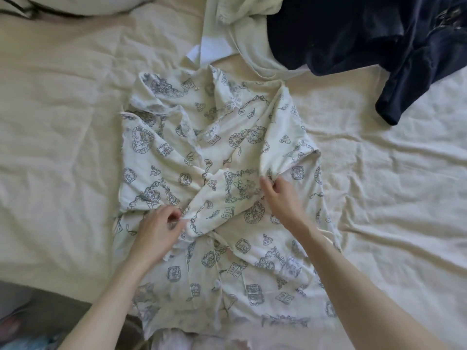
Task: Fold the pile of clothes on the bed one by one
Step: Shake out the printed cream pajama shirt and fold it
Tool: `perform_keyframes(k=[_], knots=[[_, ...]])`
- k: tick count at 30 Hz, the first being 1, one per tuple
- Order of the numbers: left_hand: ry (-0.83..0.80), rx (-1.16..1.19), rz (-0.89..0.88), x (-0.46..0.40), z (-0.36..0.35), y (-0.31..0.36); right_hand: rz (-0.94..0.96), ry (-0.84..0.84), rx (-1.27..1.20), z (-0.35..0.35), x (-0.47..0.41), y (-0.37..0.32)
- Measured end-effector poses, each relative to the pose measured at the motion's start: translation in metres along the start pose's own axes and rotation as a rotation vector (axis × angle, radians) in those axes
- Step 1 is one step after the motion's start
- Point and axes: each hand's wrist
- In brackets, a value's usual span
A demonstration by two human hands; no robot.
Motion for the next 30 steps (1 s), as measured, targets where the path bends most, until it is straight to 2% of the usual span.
perform_keyframes(k=[2,4,5,7,9,11,13,14,16,20,22,26,30], knots=[[-0.016,0.257,0.014,0.001,0.009,0.0,-0.219,-0.002,-0.349,0.002,0.005,-0.004],[-0.055,0.515,0.146,0.0,0.017,0.001,-0.504,-0.131,-0.766,0.004,0.012,-0.007],[-0.093,0.625,0.242,0.0,0.019,0.002,-0.604,-0.186,-0.872,0.003,0.016,-0.006],[-0.22,0.816,0.435,0.001,0.021,0.0,-0.662,-0.295,-0.847,-0.006,0.03,-0.002],[-0.406,0.919,0.572,0.003,0.023,-0.005,-0.61,-0.364,-0.697,-0.019,0.046,0.002],[-0.568,0.882,0.598,0.005,0.024,-0.015,-0.526,-0.353,-0.546,-0.031,0.059,0.004],[-0.627,0.809,0.549,0.008,0.025,-0.027,-0.471,-0.303,-0.419,-0.041,0.067,0.002],[-0.595,0.771,0.517,0.008,0.025,-0.033,-0.467,-0.28,-0.397,-0.045,0.07,0.002],[-0.424,0.795,0.504,0.006,0.022,-0.045,-0.515,-0.256,-0.459,-0.053,0.072,-0.003],[-0.082,1.163,0.676,0.003,0.02,-0.057,-0.602,-0.22,-0.607,-0.072,0.071,-0.016],[-0.02,1.271,0.738,0.004,0.017,-0.058,-0.621,-0.219,-0.59,-0.082,0.072,-0.024],[-0.056,1.197,0.749,0.017,0.002,-0.053,-0.681,-0.238,-0.495,-0.097,0.077,-0.032],[0.15,1.057,0.724,0.022,-0.011,-0.05,-0.599,-0.174,-0.399,-0.102,0.092,-0.033]])
Point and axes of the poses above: each hand's wrist, its own x-axis away from the middle knuckle, its own z-axis out of the back of the hand, y = z × x, and after that the axes turned 12 degrees about y, right-handed
